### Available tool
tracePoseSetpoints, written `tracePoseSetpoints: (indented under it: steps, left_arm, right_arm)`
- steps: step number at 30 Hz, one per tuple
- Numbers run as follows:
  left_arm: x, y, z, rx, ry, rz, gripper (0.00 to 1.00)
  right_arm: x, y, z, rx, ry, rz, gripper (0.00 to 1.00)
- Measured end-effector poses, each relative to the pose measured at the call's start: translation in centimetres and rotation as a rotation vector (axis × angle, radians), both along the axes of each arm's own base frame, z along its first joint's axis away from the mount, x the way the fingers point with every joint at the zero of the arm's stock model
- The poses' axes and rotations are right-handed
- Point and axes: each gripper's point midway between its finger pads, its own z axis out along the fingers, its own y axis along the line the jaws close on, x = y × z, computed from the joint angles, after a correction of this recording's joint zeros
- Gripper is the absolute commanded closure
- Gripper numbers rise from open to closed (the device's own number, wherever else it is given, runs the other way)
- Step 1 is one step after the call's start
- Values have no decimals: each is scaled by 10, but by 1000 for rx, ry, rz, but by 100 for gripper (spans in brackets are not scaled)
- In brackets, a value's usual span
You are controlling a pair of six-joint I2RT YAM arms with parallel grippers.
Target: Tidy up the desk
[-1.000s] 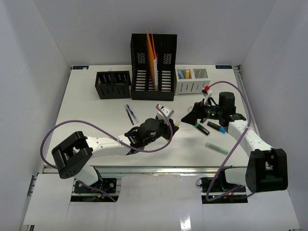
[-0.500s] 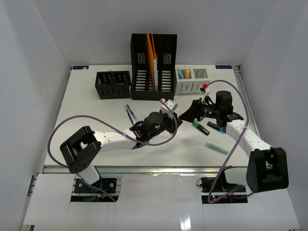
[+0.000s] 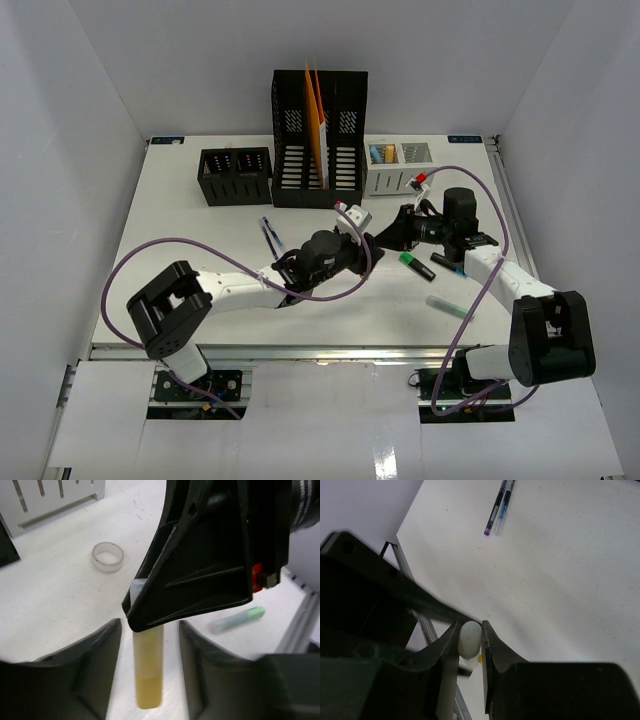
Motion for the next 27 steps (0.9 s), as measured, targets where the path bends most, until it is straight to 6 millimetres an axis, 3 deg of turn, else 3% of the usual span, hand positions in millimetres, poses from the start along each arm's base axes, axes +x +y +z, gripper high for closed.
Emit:
tracePoseSetpoints:
  steps: [2, 5, 8, 11, 14, 18, 21, 27]
  left_arm:
    - [0, 0, 1, -6, 4, 4, 11]
    - [-1, 3, 5, -7, 10, 11, 6]
    - [-4, 12, 10, 21, 6, 17, 2]
    - [-12, 31, 30, 55, -30, 16, 2]
    - [-21, 57, 67, 66, -113, 23, 2]
    - [-28, 96, 100, 110, -219, 71, 2]
    - [-34, 135, 80, 219, -231, 132, 2]
    - [-48, 193, 13, 435, -179, 194, 2]
  right_arm:
    - [1, -1, -1, -7, -15, 0, 92]
    - [9, -2, 4, -34, -46, -9, 92]
    - [30, -3, 22, -70, -124, -32, 92]
    - [69, -5, 54, -113, -256, -91, 92]
    - [115, -8, 87, -149, -377, -172, 92]
    - [161, -12, 104, -184, -451, -266, 92]
    - [199, -16, 108, -208, -490, -350, 92]
    - [263, -27, 111, -277, -550, -494, 92]
